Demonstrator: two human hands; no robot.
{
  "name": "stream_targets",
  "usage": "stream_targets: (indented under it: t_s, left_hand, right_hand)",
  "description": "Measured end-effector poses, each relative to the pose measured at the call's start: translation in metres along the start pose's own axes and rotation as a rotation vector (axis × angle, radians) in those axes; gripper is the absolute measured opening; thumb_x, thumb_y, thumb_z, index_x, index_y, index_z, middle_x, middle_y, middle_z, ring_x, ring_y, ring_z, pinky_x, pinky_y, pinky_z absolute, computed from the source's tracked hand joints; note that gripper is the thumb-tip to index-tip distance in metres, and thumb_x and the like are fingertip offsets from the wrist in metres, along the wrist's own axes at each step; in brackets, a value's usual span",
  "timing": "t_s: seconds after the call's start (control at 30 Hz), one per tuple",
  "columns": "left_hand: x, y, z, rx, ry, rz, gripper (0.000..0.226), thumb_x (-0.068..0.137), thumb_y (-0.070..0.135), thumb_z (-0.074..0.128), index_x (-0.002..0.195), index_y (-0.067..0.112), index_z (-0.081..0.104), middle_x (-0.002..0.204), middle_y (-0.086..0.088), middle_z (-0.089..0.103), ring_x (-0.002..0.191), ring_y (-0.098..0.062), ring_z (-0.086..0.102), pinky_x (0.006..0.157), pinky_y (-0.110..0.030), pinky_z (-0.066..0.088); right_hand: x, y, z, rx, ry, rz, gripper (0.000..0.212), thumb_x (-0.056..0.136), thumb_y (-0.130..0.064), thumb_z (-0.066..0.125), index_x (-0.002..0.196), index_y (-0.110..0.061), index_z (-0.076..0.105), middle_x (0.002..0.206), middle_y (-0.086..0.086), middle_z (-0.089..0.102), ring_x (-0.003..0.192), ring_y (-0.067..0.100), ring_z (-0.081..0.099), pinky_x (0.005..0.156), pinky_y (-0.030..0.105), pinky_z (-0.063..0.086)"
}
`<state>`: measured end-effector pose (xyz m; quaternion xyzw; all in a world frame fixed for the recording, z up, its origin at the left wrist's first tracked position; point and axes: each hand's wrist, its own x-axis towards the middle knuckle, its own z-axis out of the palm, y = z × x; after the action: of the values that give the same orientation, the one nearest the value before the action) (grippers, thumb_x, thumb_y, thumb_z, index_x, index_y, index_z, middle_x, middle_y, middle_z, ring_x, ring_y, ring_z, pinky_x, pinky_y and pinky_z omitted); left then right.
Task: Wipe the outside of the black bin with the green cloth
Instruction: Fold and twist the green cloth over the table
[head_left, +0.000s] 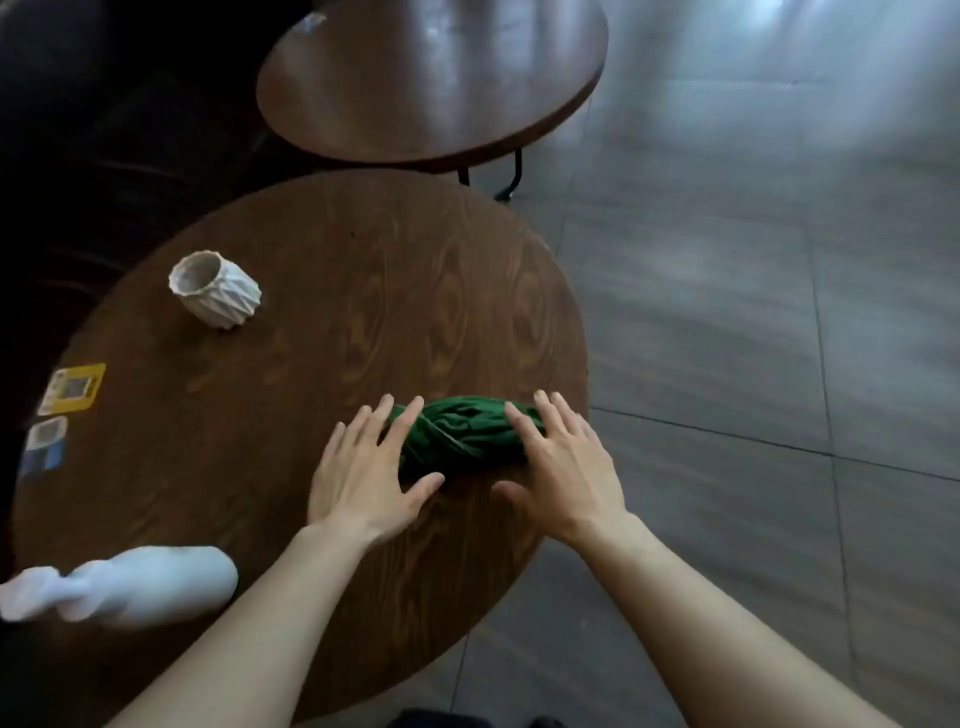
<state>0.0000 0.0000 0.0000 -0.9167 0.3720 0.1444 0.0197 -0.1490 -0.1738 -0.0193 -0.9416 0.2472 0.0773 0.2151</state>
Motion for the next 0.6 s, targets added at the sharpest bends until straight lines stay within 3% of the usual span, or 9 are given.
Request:
stream_targets:
  t_s: [0.13, 0.23, 0.4, 0.5, 0.6]
  left_hand:
    - [0.020, -0.003, 0.014, 0.015, -0.006, 0.041, 0.097, 0.085, 0.068, 0.055, 0.155, 0.045, -0.008, 0.170, 0.000, 0.005, 0.156, -0.023, 0.006, 0.126, -0.045, 0.010]
    - [0.030, -0.003, 0.023, 0.022, -0.025, 0.049, 0.101, 0.085, 0.060, 0.063, 0.156, 0.042, -0.008, 0.170, 0.002, 0.004, 0.156, -0.023, 0.005, 0.126, -0.046, 0.010]
    - [0.037, -0.001, 0.029, -0.016, -0.080, 0.029, 0.092, 0.090, 0.042, 0.067, 0.158, 0.038, 0.004, 0.169, 0.005, 0.009, 0.155, -0.021, 0.013, 0.125, -0.041, 0.013]
    - [0.033, 0.002, 0.029, -0.005, -0.028, 0.025, 0.084, 0.091, 0.031, 0.069, 0.157, 0.038, 0.017, 0.166, 0.006, 0.024, 0.150, -0.022, 0.029, 0.119, -0.042, 0.030]
    - [0.028, 0.005, 0.024, 0.028, 0.047, 0.023, 0.067, 0.091, 0.016, 0.065, 0.148, 0.037, 0.038, 0.146, 0.009, 0.050, 0.125, -0.022, 0.054, 0.092, -0.040, 0.053]
  right_hand:
    - [0.027, -0.003, 0.013, -0.032, 0.060, -0.131, 0.102, 0.090, -0.059, 0.069, 0.165, -0.032, 0.006, 0.175, 0.010, 0.006, 0.162, 0.031, 0.000, 0.131, 0.049, 0.015]
    - [0.037, -0.001, 0.027, 0.004, 0.043, -0.171, 0.103, 0.089, -0.055, 0.072, 0.165, -0.035, 0.005, 0.174, 0.009, 0.007, 0.161, 0.032, 0.004, 0.130, 0.052, 0.018]
    - [0.041, 0.004, 0.038, -0.009, -0.038, -0.199, 0.087, 0.095, -0.046, 0.068, 0.163, -0.040, 0.014, 0.173, 0.007, 0.016, 0.160, 0.035, 0.014, 0.129, 0.051, 0.021]
    - [0.039, 0.004, 0.039, 0.019, 0.017, -0.179, 0.068, 0.098, -0.032, 0.065, 0.158, -0.035, 0.034, 0.168, 0.009, 0.032, 0.155, 0.035, 0.028, 0.126, 0.051, 0.027]
    - [0.032, 0.000, 0.036, 0.008, 0.096, -0.195, 0.045, 0.098, -0.018, 0.060, 0.142, -0.026, 0.057, 0.143, 0.010, 0.060, 0.129, 0.034, 0.056, 0.103, 0.046, 0.049]
